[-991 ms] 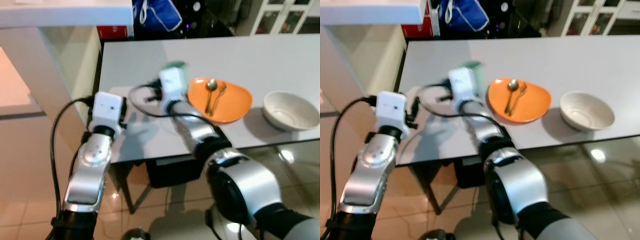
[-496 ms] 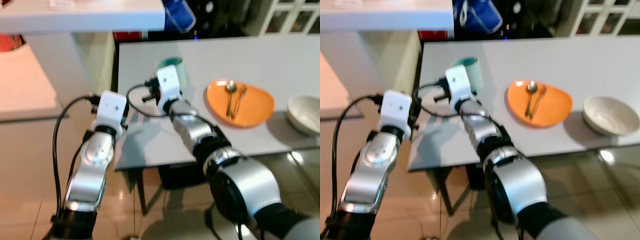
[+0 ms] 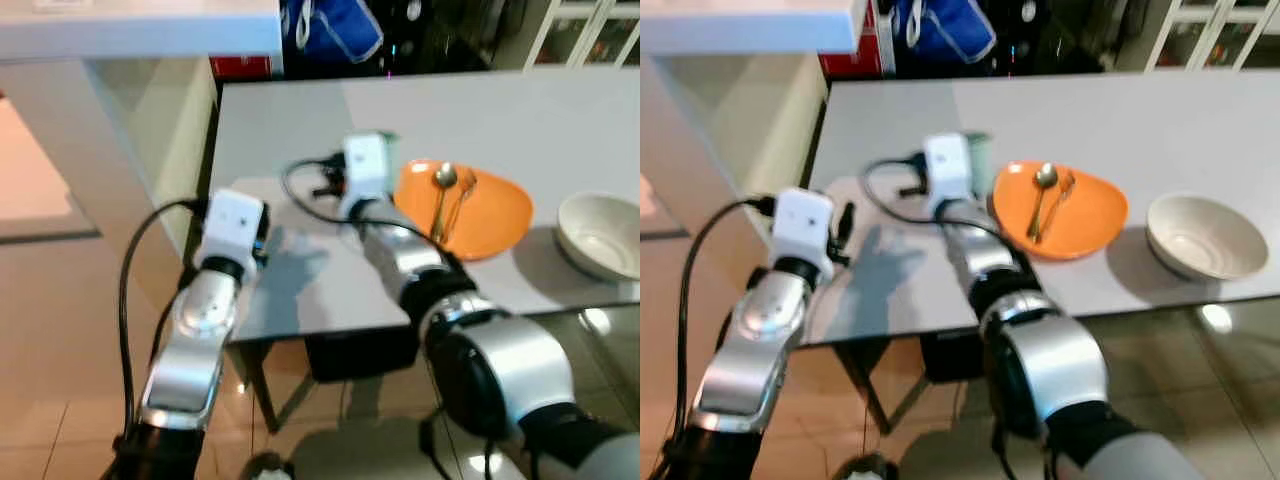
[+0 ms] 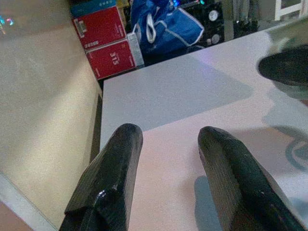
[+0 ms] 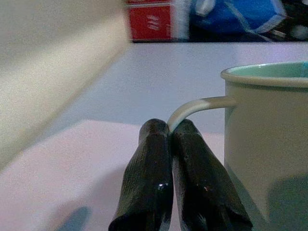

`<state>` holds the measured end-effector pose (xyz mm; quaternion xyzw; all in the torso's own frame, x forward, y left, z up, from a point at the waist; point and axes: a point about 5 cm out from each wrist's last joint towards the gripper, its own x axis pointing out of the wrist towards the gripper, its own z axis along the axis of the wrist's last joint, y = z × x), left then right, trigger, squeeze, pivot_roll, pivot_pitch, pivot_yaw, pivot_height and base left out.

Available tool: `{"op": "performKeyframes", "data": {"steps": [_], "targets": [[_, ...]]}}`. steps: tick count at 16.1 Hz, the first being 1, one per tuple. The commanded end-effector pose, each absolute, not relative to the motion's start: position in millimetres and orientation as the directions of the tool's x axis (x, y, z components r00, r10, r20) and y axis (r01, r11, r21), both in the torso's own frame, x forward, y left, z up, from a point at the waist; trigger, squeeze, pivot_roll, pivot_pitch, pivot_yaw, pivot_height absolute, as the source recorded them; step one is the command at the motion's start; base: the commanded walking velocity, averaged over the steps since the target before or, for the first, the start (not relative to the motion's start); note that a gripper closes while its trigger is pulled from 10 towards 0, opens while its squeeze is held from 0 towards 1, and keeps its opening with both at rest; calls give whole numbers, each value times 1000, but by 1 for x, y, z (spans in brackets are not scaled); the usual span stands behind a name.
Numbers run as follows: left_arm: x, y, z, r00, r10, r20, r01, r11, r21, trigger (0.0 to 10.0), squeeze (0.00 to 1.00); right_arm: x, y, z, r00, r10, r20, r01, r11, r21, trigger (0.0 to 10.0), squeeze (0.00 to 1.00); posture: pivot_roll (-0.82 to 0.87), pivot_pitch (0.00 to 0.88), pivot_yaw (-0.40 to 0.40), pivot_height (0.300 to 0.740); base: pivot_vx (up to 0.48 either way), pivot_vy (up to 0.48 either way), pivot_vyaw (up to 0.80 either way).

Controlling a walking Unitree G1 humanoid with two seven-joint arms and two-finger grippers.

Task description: Setting the table

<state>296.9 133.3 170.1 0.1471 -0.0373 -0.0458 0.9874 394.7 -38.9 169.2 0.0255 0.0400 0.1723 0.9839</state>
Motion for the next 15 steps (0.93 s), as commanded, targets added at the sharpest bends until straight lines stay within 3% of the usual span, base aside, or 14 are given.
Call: {"op": "performKeyframes", "data": {"steps": [1, 15], "targets": [[294, 138, 172, 995, -82, 64, 59, 951, 303, 10000, 0, 393, -36, 164, 938, 330, -105, -328, 944, 41, 10000, 0, 272, 59, 15, 740, 0, 0, 0], [268, 155, 171, 999, -26, 25, 15, 940, 341, 10000, 0, 371, -36, 110, 911, 284, -298, -303, 953, -18, 10000, 0, 372, 134, 34, 740, 0, 0, 0]]}}
